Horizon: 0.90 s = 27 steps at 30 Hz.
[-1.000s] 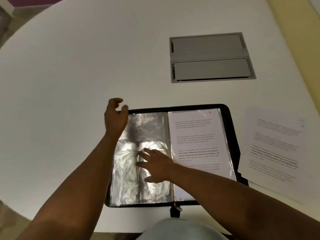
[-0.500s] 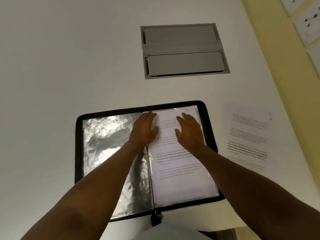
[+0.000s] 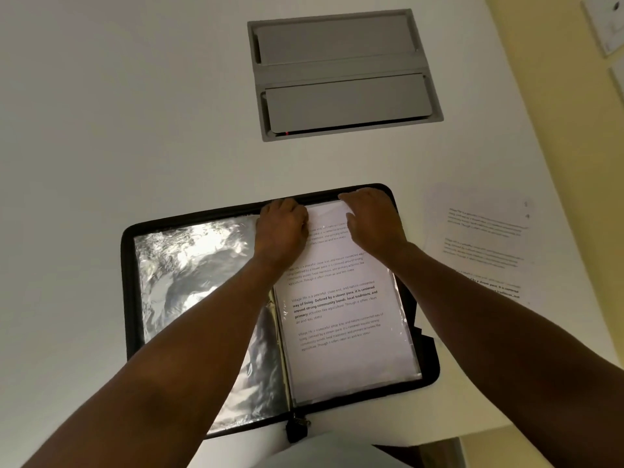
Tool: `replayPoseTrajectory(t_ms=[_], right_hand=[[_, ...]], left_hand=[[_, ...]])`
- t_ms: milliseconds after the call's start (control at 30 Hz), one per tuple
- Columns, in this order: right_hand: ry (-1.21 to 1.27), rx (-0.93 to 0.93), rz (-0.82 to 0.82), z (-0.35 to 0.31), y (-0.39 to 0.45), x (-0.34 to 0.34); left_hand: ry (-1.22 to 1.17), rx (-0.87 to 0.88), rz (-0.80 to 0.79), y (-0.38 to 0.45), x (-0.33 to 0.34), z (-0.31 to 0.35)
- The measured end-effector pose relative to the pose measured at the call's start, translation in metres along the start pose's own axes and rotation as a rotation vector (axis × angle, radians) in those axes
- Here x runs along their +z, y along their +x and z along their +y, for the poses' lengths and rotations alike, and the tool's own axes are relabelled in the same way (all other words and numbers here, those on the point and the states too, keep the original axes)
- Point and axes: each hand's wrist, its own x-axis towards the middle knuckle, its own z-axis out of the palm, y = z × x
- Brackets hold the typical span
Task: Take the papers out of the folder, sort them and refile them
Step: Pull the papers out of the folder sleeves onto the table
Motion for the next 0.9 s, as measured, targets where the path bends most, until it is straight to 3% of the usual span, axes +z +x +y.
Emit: replayPoseTrajectory(t_ms=[67, 167, 300, 400, 600, 900], right_hand=[[0.060, -0.026, 0.019, -0.006, 0.008, -0.004], [0.132, 0.001, -0.177, -0.016, 0.024, -0.013], [-0.002, 0.017, -0.473, -0.021, 0.047, -0.023], [-0.175, 0.001, -0.583, -0.026, 0.059, -0.028], [-0.448, -0.078, -0.640, -0.032, 0.071, -0.027], [-0.494, -0.131, -0.653, -0.033, 0.074, -0.027]], left_hand=[[-0.018, 0.013, 0.009, -0.003, -0.002, 0.000], [-0.052, 0.049, 0.013, -0.011, -0.004, -0.001], [-0.036, 0.091, 0.021, -0.020, -0.008, -0.004], [-0.036, 0.118, 0.019, -0.027, -0.008, -0.007], [-0.063, 0.098, 0.000, -0.039, -0.006, -0.011], [-0.100, 0.105, 0.008, -0.037, -0.012, -0.008]])
